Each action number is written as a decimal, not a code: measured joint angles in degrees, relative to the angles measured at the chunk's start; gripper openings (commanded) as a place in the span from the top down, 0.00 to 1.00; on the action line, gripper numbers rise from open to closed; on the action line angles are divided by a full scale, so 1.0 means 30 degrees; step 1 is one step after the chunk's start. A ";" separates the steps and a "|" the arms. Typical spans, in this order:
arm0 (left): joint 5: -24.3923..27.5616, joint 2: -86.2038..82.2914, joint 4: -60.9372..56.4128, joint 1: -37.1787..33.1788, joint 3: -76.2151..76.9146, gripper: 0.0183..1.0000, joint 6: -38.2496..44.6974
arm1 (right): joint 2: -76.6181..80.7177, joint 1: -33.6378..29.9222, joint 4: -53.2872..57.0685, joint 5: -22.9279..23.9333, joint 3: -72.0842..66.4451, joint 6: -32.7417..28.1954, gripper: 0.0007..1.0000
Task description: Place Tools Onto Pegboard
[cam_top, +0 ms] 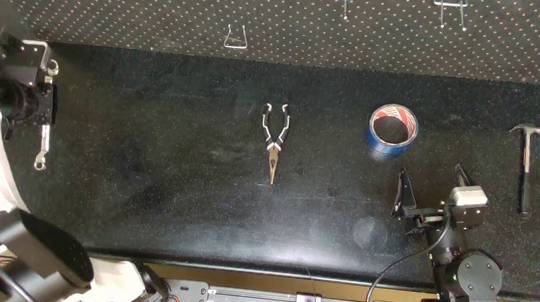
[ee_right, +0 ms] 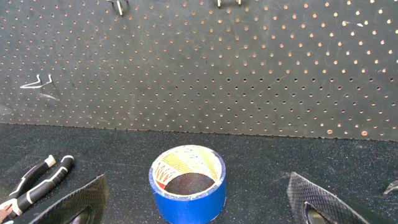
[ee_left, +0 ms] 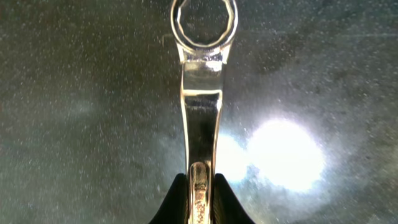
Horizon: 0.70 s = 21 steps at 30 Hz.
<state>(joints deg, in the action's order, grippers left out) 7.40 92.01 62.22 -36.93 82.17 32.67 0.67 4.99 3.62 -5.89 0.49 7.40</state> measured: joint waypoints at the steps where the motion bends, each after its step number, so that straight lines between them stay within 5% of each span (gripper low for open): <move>1: 0.0051 -0.0372 0.0240 0.0000 0.0000 0.99 -0.0015 | 0.0000 0.0000 0.0007 0.0007 0.0000 0.0000 0.06; 10: 0.1421 -0.5384 -0.4495 0.0503 -0.2259 0.99 -0.0284 | 0.0000 0.0000 0.0007 0.0000 0.0000 0.0000 0.06; 21: 0.1909 -0.7410 -1.2611 0.7366 -0.9573 0.99 -0.2266 | 0.0000 0.0000 0.0007 0.0007 0.0000 0.0000 0.06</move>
<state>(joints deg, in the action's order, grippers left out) 13.13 69.78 24.38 -14.83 53.45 25.87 0.67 4.99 3.64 -5.87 0.49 7.40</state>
